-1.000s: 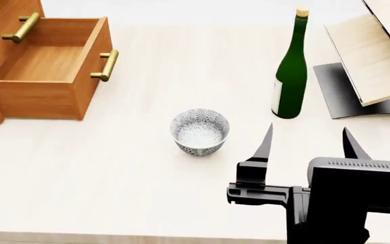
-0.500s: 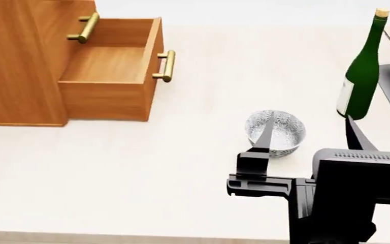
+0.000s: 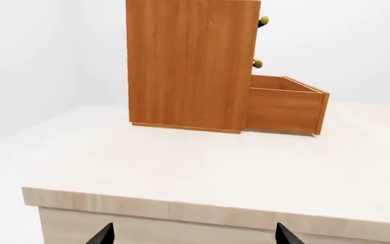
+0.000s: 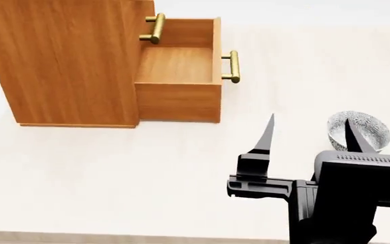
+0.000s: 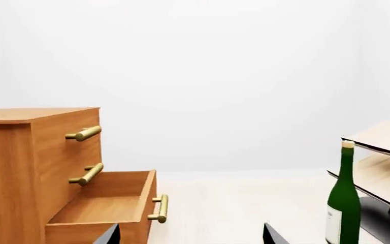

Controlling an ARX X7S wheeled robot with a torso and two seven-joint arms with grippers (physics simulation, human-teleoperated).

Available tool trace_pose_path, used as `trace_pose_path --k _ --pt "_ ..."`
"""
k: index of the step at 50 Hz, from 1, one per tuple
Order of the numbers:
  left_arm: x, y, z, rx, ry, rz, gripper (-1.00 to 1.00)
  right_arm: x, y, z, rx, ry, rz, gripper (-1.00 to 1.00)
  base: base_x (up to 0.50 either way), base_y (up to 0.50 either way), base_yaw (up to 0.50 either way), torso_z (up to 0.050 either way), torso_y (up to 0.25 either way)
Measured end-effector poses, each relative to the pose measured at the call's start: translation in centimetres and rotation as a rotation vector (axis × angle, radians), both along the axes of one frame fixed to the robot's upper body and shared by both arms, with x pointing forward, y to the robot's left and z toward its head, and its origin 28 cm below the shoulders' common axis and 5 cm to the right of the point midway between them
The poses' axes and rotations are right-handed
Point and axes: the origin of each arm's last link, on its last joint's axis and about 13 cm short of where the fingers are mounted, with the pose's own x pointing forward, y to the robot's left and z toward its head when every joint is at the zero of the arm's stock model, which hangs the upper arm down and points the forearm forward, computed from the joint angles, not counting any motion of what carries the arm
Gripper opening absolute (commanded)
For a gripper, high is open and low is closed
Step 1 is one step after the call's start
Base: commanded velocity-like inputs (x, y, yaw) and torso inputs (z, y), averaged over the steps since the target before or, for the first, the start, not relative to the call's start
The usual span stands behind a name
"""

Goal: Put the bowl in the bottom drawer of the cabinet and close it.

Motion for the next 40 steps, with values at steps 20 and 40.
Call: trace_pose_path --k 20,40 --pt "-0.05 -0.06 -0.14 0.002 -0.003 -0.001 1.0 -0.01 0.02 -0.03 0.007 0.003 0.003 1.0 0.0 0.5 0.0 0.0 0.0" --pt "0.05 -0.04 0.12 0.006 -0.008 0.001 1.0 0.22 -0.08 -0.21 0.036 0.002 0.001 1.0 0.12 0.1 0.0 0.0 0.0"
